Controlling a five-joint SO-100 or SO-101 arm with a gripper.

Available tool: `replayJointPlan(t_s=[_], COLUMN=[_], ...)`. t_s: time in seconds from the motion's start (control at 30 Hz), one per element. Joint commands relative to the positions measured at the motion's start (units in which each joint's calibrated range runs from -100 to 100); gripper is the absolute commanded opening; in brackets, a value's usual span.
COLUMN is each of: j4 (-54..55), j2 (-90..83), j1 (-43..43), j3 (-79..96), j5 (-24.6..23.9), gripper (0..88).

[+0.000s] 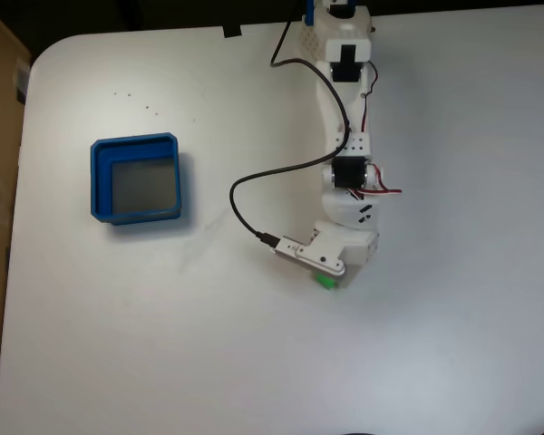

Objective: Pick up green cube and drop it in the blue box

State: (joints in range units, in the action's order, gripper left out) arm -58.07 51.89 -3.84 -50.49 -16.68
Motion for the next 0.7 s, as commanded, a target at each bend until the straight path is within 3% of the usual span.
replayJointPlan(t_s=[0.0, 0.67], j4=[-0.1, 0.0], j2=[0.2, 0.6], j1=[-0.6, -0.4], j3=[-3.4, -3.4], j5=[0.1, 0.2], gripper=[29.7, 29.6])
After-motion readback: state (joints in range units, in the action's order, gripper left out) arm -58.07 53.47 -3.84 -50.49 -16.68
